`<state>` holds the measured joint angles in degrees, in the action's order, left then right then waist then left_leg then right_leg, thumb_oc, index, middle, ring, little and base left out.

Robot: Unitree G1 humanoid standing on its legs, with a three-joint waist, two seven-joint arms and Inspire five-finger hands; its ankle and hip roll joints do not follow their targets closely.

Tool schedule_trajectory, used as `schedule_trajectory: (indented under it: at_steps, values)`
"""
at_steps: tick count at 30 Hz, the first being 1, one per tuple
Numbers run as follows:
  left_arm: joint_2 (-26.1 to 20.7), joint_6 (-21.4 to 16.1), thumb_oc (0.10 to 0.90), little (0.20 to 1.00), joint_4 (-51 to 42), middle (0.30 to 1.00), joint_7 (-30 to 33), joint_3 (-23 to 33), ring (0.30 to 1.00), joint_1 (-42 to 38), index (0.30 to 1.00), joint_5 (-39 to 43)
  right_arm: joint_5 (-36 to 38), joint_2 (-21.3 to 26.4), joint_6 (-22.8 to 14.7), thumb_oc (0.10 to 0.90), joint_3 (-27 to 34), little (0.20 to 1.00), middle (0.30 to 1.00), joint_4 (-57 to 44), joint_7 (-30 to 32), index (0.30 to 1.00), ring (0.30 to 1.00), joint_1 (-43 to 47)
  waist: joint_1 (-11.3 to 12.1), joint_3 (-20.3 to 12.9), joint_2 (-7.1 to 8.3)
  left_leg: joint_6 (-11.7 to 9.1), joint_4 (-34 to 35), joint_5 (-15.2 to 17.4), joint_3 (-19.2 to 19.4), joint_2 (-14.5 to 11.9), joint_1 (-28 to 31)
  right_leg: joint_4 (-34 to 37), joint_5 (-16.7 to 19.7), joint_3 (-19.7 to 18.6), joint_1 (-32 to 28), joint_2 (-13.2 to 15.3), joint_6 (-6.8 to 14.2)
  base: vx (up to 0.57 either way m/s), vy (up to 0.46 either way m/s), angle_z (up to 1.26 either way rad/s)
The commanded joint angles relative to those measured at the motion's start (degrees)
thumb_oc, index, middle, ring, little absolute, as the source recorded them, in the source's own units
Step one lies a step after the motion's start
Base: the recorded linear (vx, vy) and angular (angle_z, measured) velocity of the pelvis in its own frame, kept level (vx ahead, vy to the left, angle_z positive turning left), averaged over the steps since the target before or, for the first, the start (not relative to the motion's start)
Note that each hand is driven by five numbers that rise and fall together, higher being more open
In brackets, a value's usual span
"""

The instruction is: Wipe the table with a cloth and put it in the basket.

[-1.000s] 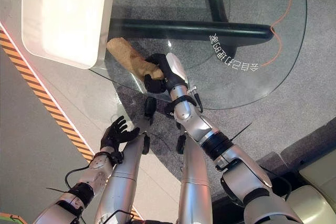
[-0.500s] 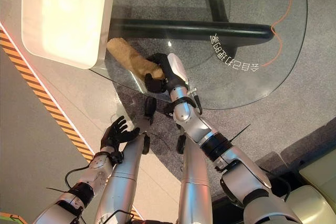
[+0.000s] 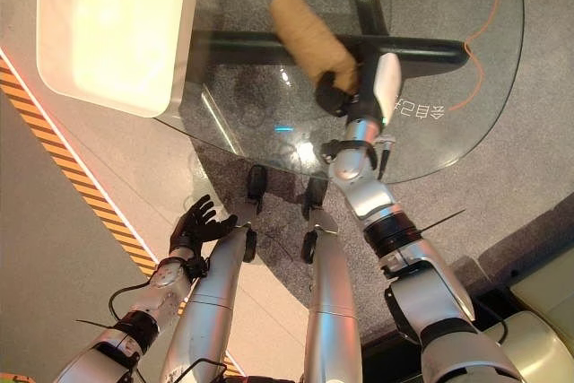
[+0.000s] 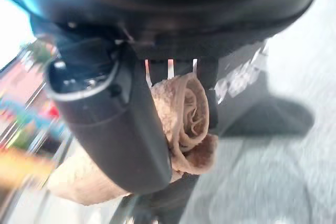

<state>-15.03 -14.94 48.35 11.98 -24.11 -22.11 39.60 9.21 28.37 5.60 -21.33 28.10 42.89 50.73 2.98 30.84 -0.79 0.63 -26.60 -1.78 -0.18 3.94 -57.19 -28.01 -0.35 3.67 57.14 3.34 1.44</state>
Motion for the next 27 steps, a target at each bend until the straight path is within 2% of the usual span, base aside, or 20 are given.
schedule_trajectory:
  at_steps: [1,10,12,14,17,27]
  values:
    - [1.21,0.04,0.800,0.900,1.12,0.900,0.69,-0.94,0.900,9.72,0.900,0.03,1.08,6.12,-3.76,0.100,3.72,0.200,0.300,-4.37,6.86,0.300,0.300,-0.06,0.03,-1.05,-1.07,2.88,-1.77,5.56,0.64,1.69,1.37,2.62,2.91,1.18,-0.30,-2.37,0.58,0.00,-0.005,-0.13]
    - [0.46,-0.84,0.800,0.900,1.52,0.900,-0.23,-0.47,0.900,10.39,0.900,0.85,4.25,9.66,-5.40,0.100,6.22,0.200,0.300,-2.17,12.15,0.300,0.300,-0.66,-0.34,-1.05,-1.03,2.97,-1.67,5.96,0.62,1.61,1.10,3.07,2.78,0.97,-0.18,-2.48,0.62,0.00,-0.002,-0.04]
    - [0.37,-1.14,0.800,0.900,1.48,0.900,-0.28,-0.51,0.900,10.64,0.900,0.90,5.53,10.33,-6.58,0.100,7.53,0.200,0.300,-1.67,15.00,0.300,0.300,-1.19,-0.47,-1.05,-0.97,3.02,-1.60,6.14,0.57,1.62,1.24,3.19,2.72,0.91,-0.32,-2.50,0.65,0.00,0.000,0.00]
    - [0.32,-1.17,0.800,0.900,1.42,0.900,-0.32,-0.54,0.900,10.67,0.900,0.96,5.91,10.38,-7.27,0.100,8.19,0.200,0.300,-1.54,16.67,0.300,0.300,-1.45,-0.51,-1.05,-0.98,3.04,-1.61,6.22,0.56,1.65,1.28,3.23,2.68,0.87,-0.36,-2.54,0.65,0.00,0.000,0.00]
    - [0.43,-1.08,0.800,0.900,0.99,0.900,0.08,-0.77,0.900,10.67,0.900,1.05,5.61,10.15,-10.49,0.100,10.71,0.200,0.300,-1.28,21.35,0.300,0.300,-2.43,-0.67,-1.05,-1.04,3.08,-1.50,6.35,0.59,1.71,1.48,3.65,2.69,0.79,-0.73,-2.50,0.73,0.00,0.000,0.00]
    - [1.48,-1.42,0.800,0.900,0.74,0.900,0.76,-1.06,0.900,10.44,0.900,1.25,3.15,9.47,-11.72,0.100,12.51,0.200,0.300,-3.25,27.11,0.300,0.300,-1.26,-0.79,-1.05,-1.39,3.16,-1.45,6.56,0.58,1.84,1.63,3.52,2.37,0.39,-0.78,-2.69,0.60,0.00,0.008,-0.03]
